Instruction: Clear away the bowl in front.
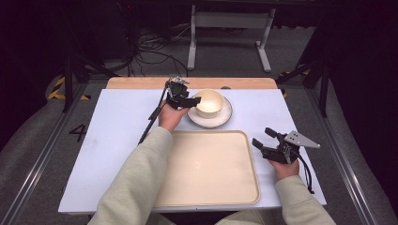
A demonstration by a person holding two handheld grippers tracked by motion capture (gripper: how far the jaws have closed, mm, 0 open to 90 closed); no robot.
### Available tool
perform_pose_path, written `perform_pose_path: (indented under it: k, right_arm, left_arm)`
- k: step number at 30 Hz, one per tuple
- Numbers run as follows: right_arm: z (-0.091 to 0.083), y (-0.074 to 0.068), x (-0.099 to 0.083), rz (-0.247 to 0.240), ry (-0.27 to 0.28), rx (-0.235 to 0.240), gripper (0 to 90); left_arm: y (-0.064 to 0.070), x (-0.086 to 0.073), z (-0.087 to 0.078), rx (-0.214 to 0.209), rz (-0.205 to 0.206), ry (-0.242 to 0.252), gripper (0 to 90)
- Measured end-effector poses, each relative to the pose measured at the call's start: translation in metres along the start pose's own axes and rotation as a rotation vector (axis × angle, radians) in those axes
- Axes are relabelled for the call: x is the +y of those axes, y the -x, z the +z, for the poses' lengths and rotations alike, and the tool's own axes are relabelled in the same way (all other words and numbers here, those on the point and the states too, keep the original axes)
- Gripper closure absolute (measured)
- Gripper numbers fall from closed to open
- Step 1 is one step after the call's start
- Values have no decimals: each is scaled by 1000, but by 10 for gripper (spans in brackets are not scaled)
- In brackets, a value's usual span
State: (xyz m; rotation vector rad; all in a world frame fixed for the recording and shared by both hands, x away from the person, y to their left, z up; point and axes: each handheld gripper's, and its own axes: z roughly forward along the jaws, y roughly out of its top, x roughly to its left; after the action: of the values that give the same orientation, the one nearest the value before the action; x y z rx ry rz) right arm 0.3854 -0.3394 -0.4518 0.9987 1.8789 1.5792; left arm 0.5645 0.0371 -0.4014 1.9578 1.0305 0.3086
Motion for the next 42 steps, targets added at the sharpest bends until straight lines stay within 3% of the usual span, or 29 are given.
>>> perform_pose_path:
  k: [5,11,22,24,30,32,35,42]
  right_arm:
    - [0,0,0,5,3,3,199]
    - [0,0,0,2,3,5,199]
    - [0,0,0,5,7,8,197]
    - [0,0,0,5,7,8,198]
    - [0,0,0,6,8,8,197]
    - [0,0,0,5,7,8,197]
    - [0,0,0,4,8,7,197]
    - [0,0,0,3,8,5,198]
  left_arm:
    - [1,-2,8,18,-3,-28,414]
    - [1,-5,18,36,-39,-60,414]
    - [14,0,35,62,-19,-142,456]
    - [17,1,37,85,-8,-152,454]
    - [15,1,40,94,-31,-178,524]
    - [15,0,42,95,-62,-180,529]
    - [17,1,43,120,-62,-186,558]
    - [18,2,41,156,-82,-209,703]
